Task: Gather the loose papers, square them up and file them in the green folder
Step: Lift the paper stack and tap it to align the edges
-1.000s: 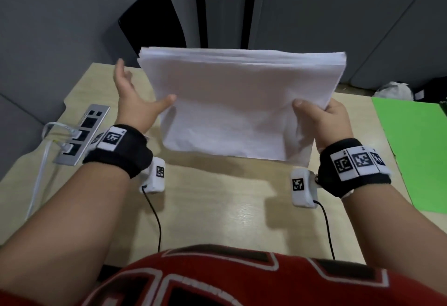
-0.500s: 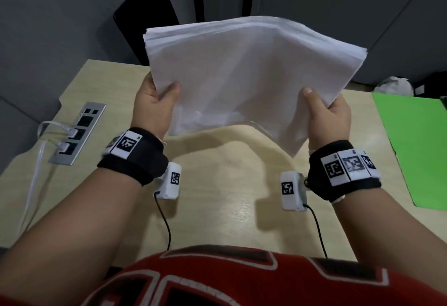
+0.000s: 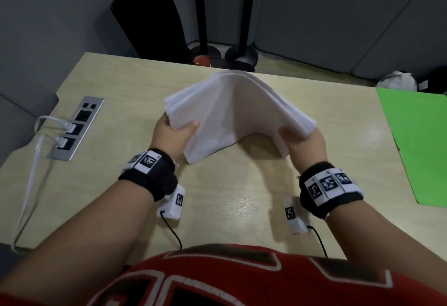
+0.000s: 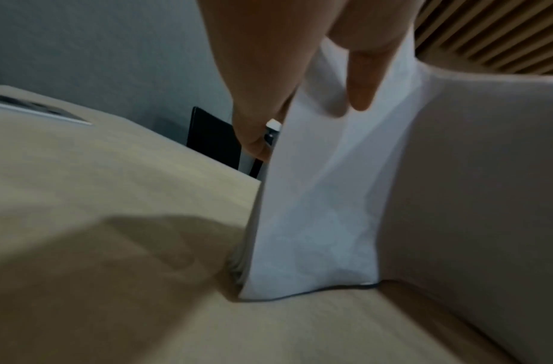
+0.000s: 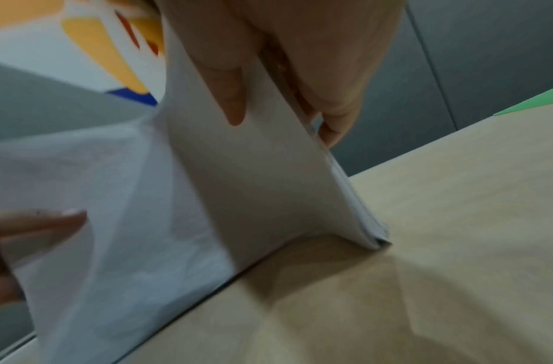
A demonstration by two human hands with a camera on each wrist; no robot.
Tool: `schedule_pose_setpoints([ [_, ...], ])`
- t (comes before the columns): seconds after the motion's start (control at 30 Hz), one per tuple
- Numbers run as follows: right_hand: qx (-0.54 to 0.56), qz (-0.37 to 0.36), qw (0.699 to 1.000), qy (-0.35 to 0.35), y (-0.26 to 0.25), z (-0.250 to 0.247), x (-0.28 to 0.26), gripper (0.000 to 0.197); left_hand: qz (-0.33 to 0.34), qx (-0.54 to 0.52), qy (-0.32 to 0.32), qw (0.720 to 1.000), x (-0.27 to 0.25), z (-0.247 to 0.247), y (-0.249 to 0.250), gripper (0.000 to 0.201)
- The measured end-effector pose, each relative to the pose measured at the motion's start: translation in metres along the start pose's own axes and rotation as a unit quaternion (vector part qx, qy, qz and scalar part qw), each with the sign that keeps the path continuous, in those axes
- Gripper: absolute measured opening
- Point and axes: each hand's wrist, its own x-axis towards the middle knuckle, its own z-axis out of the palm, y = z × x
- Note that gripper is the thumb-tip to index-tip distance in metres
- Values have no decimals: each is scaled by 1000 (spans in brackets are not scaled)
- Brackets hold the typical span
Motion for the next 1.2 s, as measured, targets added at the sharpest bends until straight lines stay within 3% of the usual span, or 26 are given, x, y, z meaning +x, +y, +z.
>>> schedule_pose_setpoints([
  [0.03,-23,28,999,2,4,2,-1,33,-14,-6,7,1000,-1,2,-5,39],
  [0.1,30,52,998,35,5,0,-1,29,5,-13,18,1000,0,0,-2,34],
  [0.2,196,10,976,98,-8,-13,4,10,84,-26,22,996,8,-13,15,31],
  [0.27,248,-23,964,89,-8,-22,8,18,105,-38,5,994,17,-25,16,39],
  [0.37,137,4,990,16,5,-23,10,27,37,-10,-25,999,23,-32,2,44],
  [0.43,67,25,997,-2,11,-20,9,22,3,9,-28,1000,22,-29,-6,42],
  [0.5,115,4,993,13,6,-21,7,14,21,6,-18,1000,24,-28,-2,36],
  [0.6,226,-38,973,35,-5,-30,12,17,54,-62,-40,996,30,-37,17,39],
  [0.73,194,-43,980,-32,-2,-33,18,23,18,-70,-125,990,35,-48,14,62],
  [0.87,196,-28,979,-43,-2,-33,21,16,15,-43,-98,994,32,-43,12,33],
  [0.97,262,-54,963,-33,-10,-42,26,18,66,-78,-95,990,33,-47,27,38],
  [1.07,192,-64,978,-59,-10,-41,25,31,37,-66,-117,990,35,-49,19,58],
  [1.13,108,-60,989,-85,-6,-33,22,27,-7,-17,-104,994,33,-44,9,51],
  [1.2,105,-41,992,-65,-3,-28,20,20,-26,-6,-77,997,31,-37,3,40],
])
